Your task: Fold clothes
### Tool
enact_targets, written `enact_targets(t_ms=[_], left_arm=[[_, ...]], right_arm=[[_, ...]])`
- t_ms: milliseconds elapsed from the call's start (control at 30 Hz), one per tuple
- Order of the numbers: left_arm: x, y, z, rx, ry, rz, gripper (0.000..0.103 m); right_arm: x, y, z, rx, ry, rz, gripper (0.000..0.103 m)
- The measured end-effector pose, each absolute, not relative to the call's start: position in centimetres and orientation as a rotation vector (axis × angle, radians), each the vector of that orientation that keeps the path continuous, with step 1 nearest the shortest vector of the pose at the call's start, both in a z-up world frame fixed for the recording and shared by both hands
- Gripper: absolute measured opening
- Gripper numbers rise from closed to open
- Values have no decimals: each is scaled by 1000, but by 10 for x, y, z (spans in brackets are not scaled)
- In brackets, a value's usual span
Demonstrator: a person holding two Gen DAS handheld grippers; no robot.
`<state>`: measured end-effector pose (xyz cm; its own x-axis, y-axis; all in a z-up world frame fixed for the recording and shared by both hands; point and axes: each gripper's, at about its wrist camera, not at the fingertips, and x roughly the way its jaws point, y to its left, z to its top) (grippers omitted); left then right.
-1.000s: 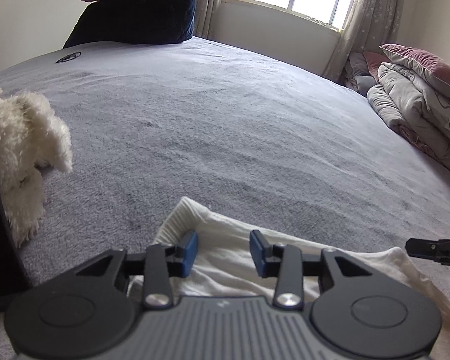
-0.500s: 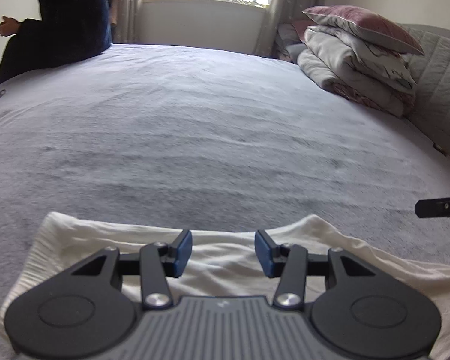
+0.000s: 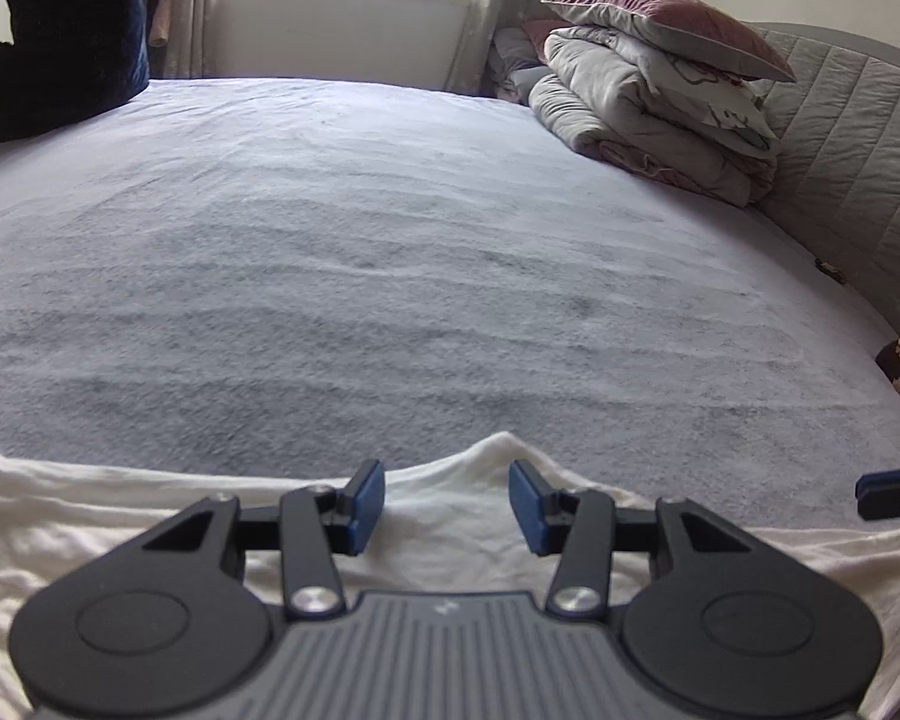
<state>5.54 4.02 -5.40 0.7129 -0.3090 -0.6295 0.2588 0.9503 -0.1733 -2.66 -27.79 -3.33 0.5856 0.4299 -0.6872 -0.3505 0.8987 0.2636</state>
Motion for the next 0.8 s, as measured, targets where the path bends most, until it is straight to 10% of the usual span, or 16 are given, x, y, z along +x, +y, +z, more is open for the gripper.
enact_targets(t_ms=[567,800], left_arm=[[69,23,-64,-69,720,-327,47],[73,25,-68,-72,723,-311,47]], right_arm=[[-34,-260,-52,-146,863,534,23],[-39,-251,-54,-207,838,554,5]])
